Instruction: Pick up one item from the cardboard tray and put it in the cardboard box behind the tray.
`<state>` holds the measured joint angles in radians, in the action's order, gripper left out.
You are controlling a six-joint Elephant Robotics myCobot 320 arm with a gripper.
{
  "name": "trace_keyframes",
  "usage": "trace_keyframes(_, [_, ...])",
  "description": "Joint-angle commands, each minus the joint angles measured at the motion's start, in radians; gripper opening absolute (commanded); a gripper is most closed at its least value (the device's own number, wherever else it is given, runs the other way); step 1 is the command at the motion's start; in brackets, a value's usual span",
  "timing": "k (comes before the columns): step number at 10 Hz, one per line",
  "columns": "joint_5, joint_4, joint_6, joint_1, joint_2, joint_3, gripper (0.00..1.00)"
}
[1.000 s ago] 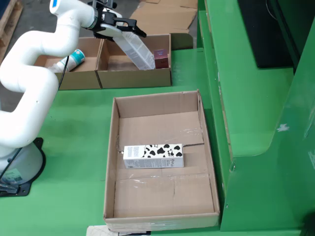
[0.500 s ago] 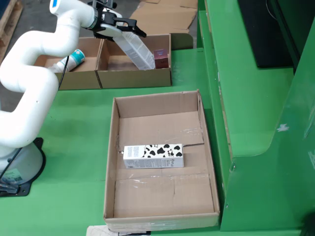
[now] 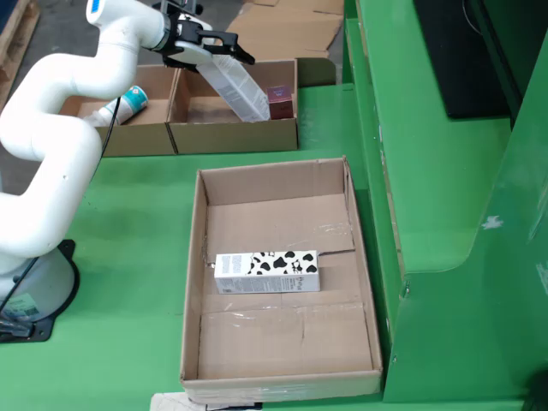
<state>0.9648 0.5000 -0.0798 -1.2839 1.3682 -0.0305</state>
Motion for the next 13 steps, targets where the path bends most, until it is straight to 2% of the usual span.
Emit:
trace_keyframes(1, [-0.011,0.012,-0.024,0.019,-0.059,0.031,1.00])
trace_keyframes(2, [-0.010,0.012,-0.015,0.021,-0.084,0.031,1.00])
trace_keyframes(4, [-0.012,0.012,-0.046,-0.074,-0.294,0.031,1.00])
trace_keyframes(5, [-0.012,0.012,-0.037,-0.092,-0.351,0.031,1.00])
trace_keyframes(9, [-0.012,0.011,-0.037,-0.077,-0.377,0.031,1.00])
trace_keyframes(10, [-0.012,0.011,-0.021,0.021,-0.410,0.031,1.00])
trace_keyframes(11, [-0.012,0.011,-0.019,0.021,-0.410,0.031,1.00])
trace_keyframes(12, [0.093,-0.122,0.022,0.180,-0.469,0.031,1.00])
trace_keyframes(13, [0.093,-0.122,0.022,0.180,-0.469,0.031,1.00])
